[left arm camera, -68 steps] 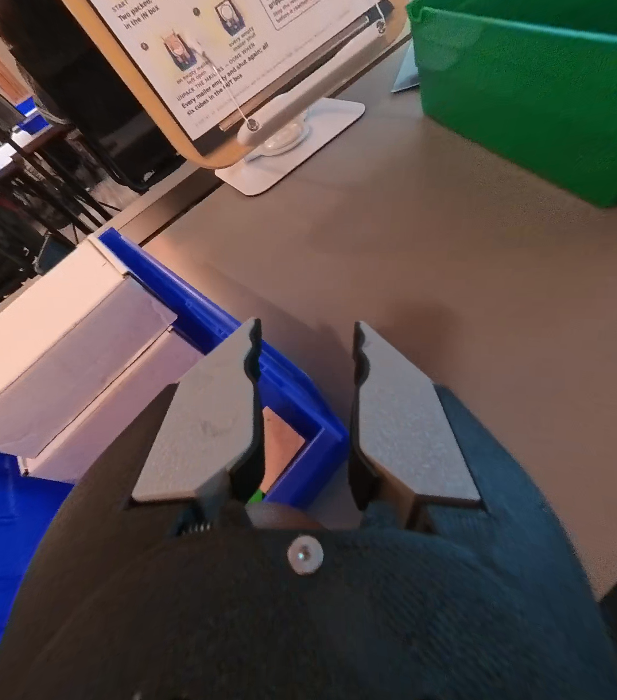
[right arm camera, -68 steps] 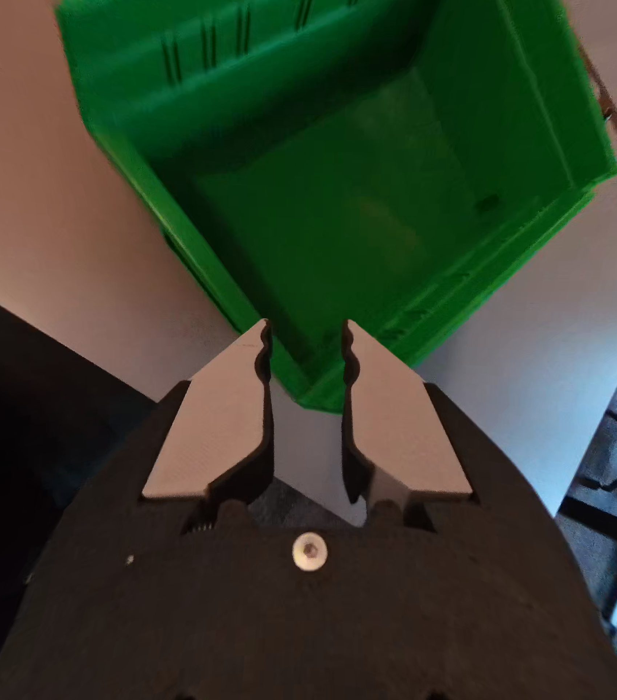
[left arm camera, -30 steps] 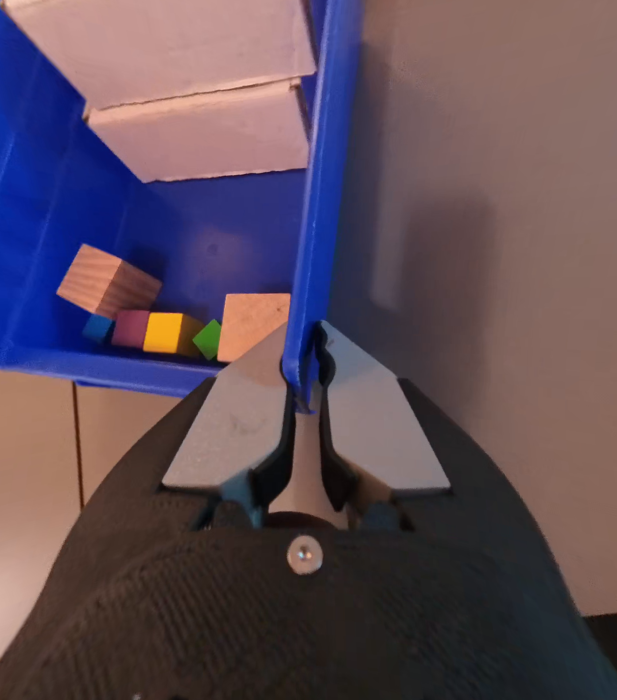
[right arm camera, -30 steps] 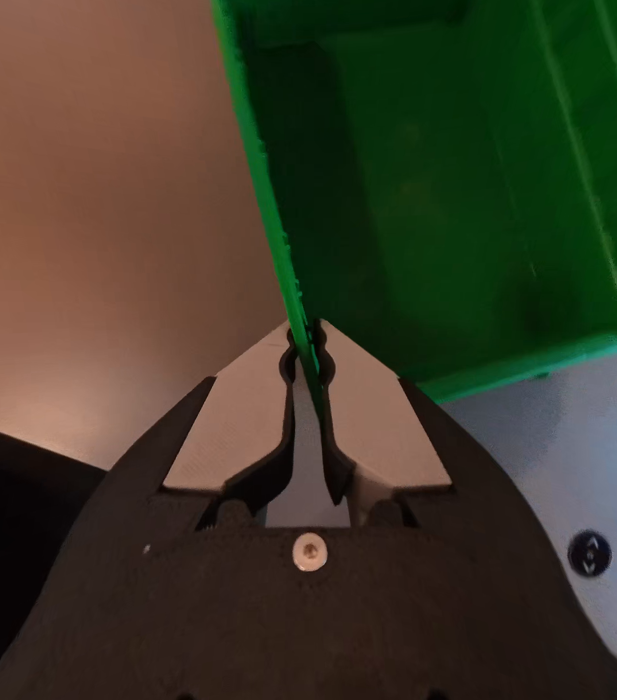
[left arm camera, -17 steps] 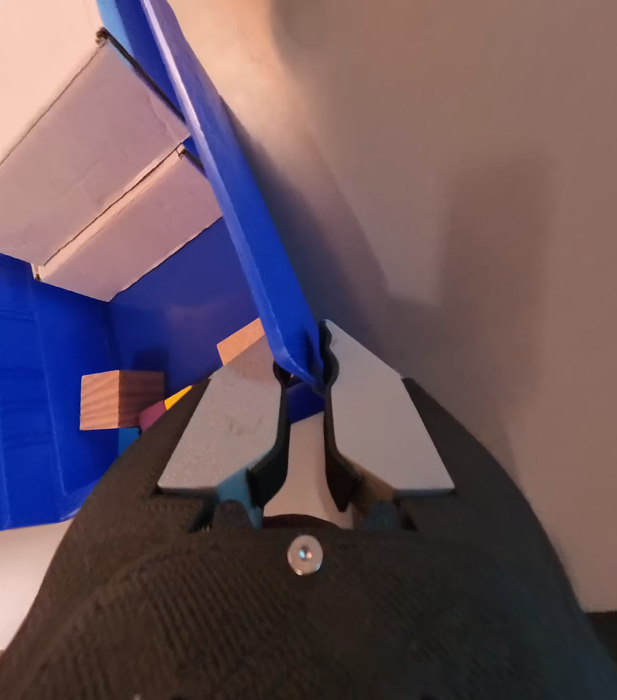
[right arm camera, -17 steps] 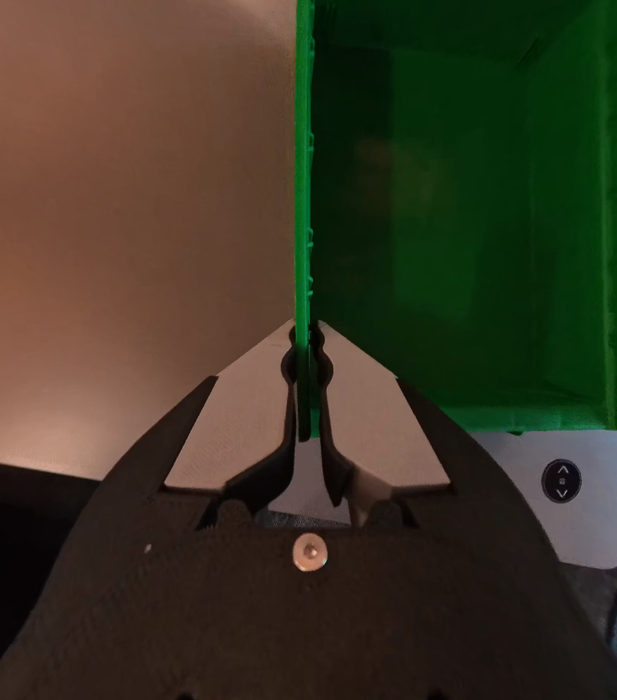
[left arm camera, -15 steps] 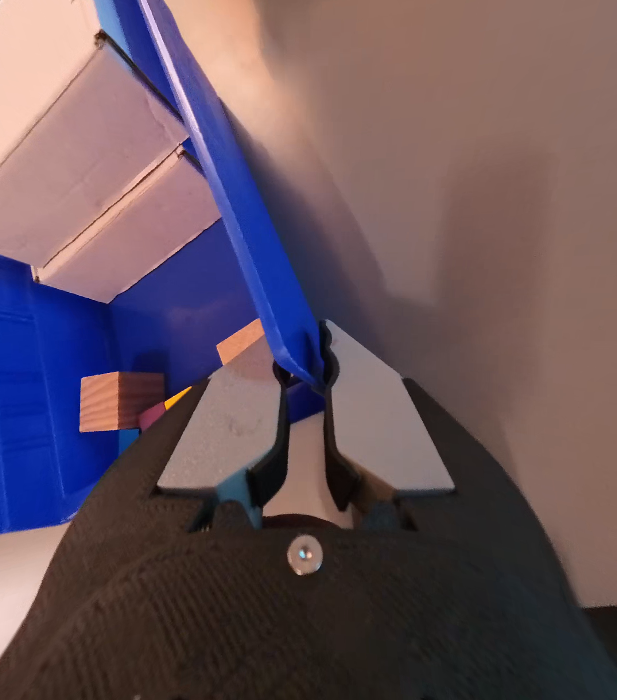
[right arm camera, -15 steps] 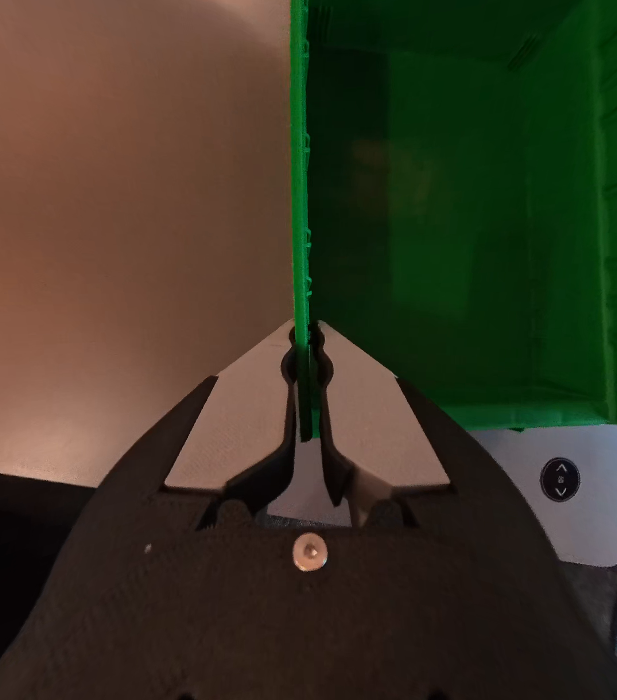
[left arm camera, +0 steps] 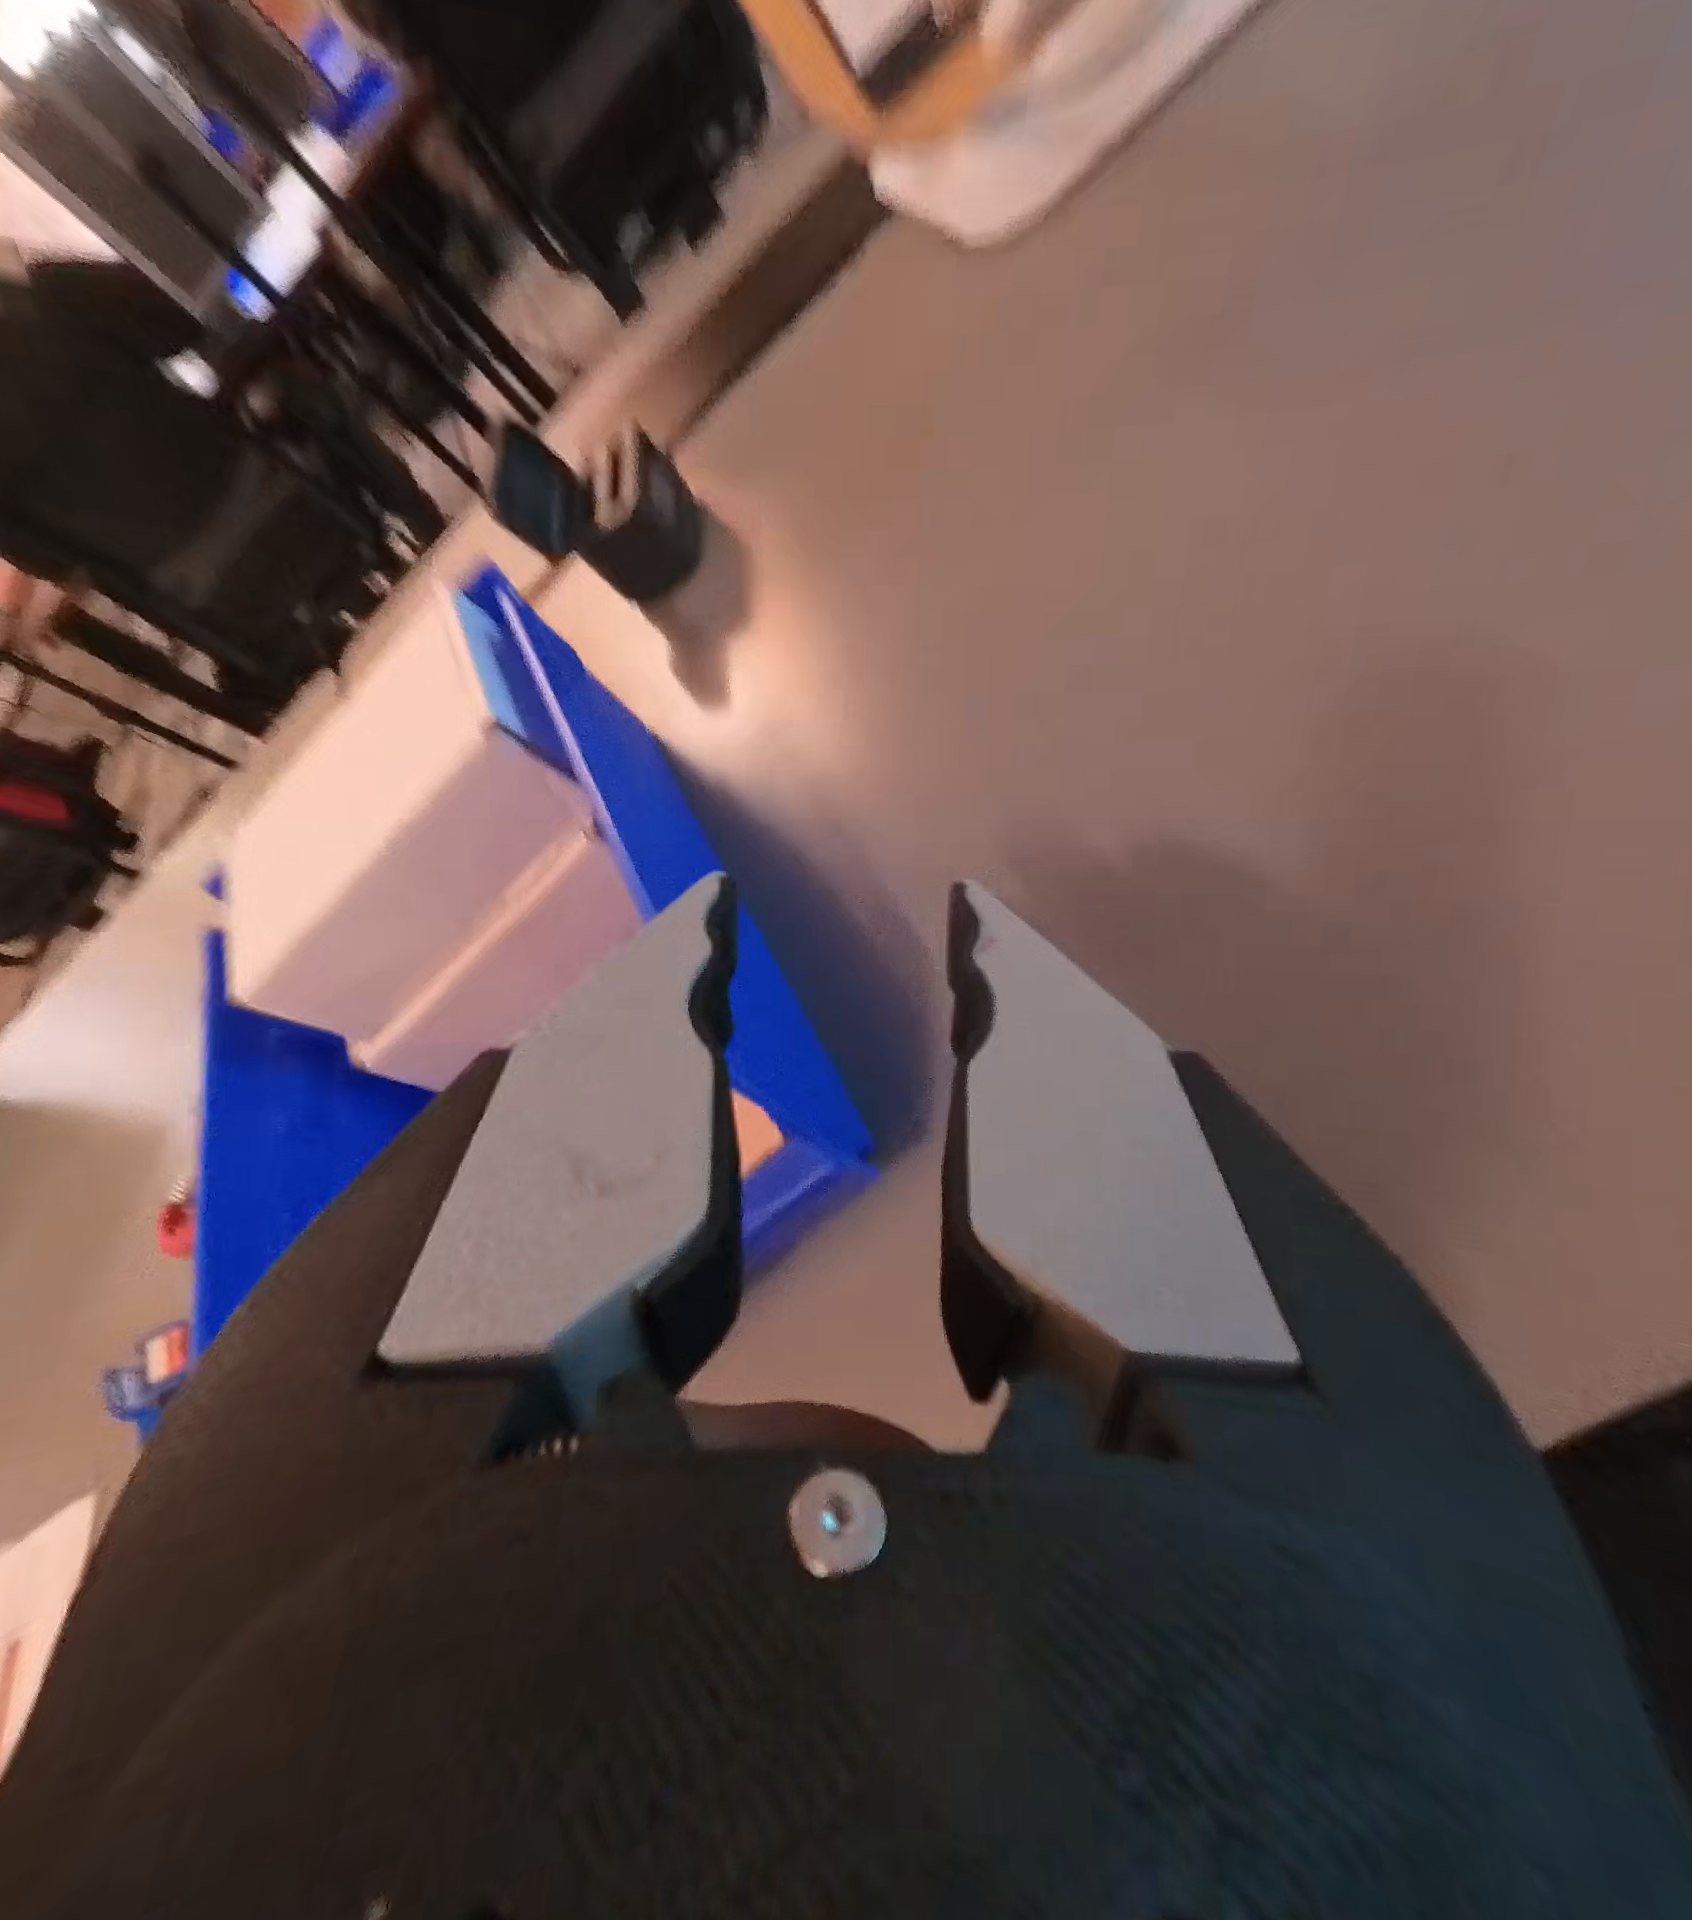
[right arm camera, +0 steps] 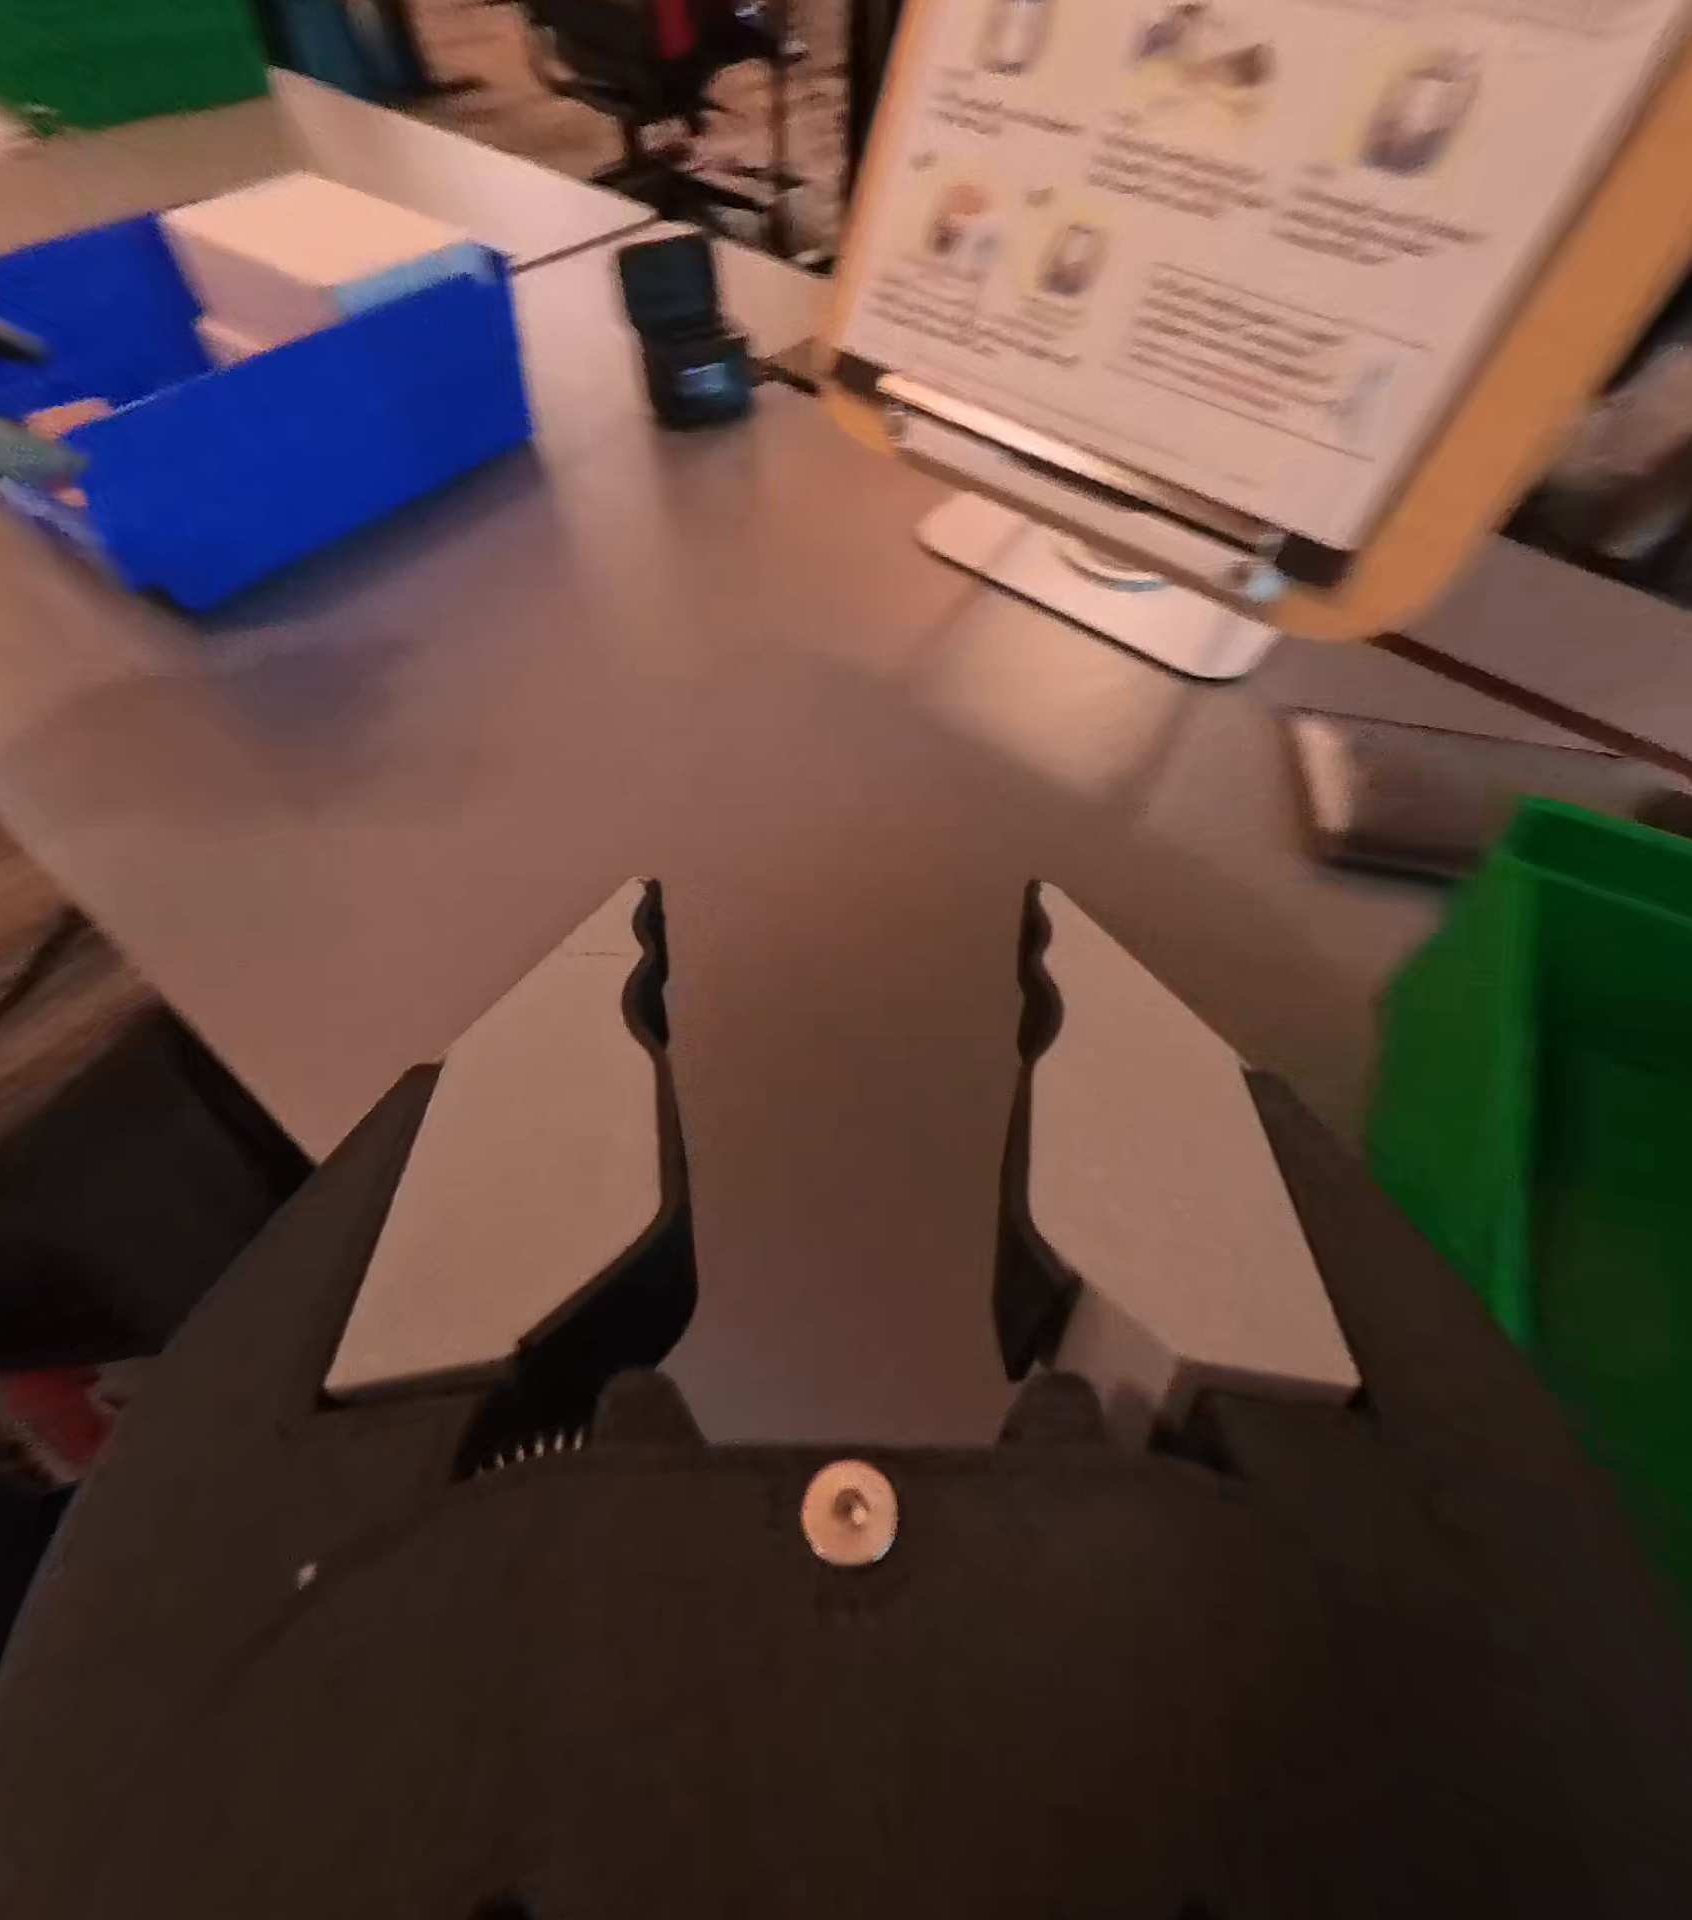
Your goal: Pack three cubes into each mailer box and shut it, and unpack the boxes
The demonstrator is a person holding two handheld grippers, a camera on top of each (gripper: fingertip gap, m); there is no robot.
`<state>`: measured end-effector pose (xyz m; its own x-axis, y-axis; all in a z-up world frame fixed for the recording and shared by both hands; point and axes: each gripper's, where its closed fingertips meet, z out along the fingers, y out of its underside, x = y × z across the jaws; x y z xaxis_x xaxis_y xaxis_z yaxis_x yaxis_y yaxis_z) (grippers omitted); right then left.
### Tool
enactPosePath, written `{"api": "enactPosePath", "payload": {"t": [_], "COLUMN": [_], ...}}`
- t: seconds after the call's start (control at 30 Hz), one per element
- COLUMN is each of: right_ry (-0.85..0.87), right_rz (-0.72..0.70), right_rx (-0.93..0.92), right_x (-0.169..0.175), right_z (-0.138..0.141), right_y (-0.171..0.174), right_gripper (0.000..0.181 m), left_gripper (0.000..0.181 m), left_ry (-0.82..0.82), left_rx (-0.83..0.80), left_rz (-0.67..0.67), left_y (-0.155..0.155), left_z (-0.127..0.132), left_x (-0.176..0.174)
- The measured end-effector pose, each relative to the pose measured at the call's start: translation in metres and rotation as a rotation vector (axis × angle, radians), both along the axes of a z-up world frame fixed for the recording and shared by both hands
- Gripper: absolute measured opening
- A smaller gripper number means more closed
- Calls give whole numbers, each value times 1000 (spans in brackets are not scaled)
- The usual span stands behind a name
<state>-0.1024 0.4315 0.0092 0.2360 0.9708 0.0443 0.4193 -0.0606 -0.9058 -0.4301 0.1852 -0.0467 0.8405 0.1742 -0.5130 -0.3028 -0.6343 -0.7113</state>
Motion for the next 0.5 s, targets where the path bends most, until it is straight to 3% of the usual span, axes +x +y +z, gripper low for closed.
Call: {"api": "enactPosePath", "payload": {"t": [0.1,0.17,0.27,0.37,0.43,0.5], "right_ry": [-35,-27,13,-7,-7,-5], "right_rz": [87,129,185,157,139,116], "right_rx": [-48,-95,-183,-150,-127,-142], "right_x": [-45,-79,-128,-170,-198,-223], "right_z": [-26,-45,-74,-107,-117,-119], "right_y": [-20,-30,-46,-37,-23,-6], "right_gripper": [70,70,70,72,71,76], "left_gripper": [36,32,32,29,34,35], "left_ry": [25,-55,-133,-327,-351,-338], "left_rx": [187,280,292,277,248,286], "left_rz": [-43,-121,-235,-304,-272,-202], "left_y": [18,40,79,122,149,177], "left_z": [32,35,10,-32,-52,-54], "left_x": [16,37,75,104,97,75]}}
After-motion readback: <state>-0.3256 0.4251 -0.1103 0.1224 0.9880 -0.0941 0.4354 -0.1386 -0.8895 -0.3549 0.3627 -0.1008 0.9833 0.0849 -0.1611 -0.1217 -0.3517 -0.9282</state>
